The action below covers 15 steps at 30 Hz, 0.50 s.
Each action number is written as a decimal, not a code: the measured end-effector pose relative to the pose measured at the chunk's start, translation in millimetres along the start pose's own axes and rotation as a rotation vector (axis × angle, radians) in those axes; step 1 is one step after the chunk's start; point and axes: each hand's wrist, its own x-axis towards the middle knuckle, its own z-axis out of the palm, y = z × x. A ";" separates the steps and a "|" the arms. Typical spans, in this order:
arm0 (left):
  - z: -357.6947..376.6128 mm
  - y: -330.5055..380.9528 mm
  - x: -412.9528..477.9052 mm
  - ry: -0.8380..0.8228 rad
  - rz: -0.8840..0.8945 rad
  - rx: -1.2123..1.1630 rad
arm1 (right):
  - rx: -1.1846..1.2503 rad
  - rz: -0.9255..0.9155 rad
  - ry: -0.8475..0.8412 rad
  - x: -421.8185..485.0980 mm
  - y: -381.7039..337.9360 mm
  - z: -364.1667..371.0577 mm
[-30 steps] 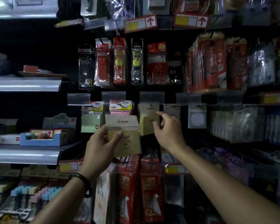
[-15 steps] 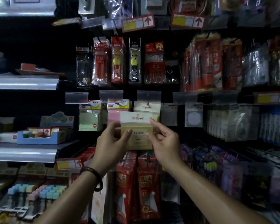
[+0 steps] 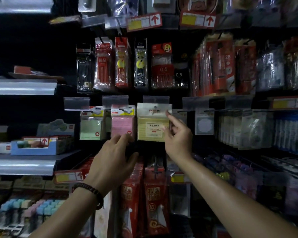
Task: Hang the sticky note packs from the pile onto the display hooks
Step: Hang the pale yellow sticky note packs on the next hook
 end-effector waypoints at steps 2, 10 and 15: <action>1.7 -0.4 -1.3 -0.009 0.021 0.016 | -0.052 0.006 -0.015 0.5 2.4 0.9; 2.7 -1.2 -4.2 -0.023 0.060 0.032 | -0.303 0.021 -0.053 16.0 -2.6 0.4; -0.2 0.5 -5.3 -0.028 0.065 0.042 | -0.438 0.063 -0.148 23.5 2.0 -1.5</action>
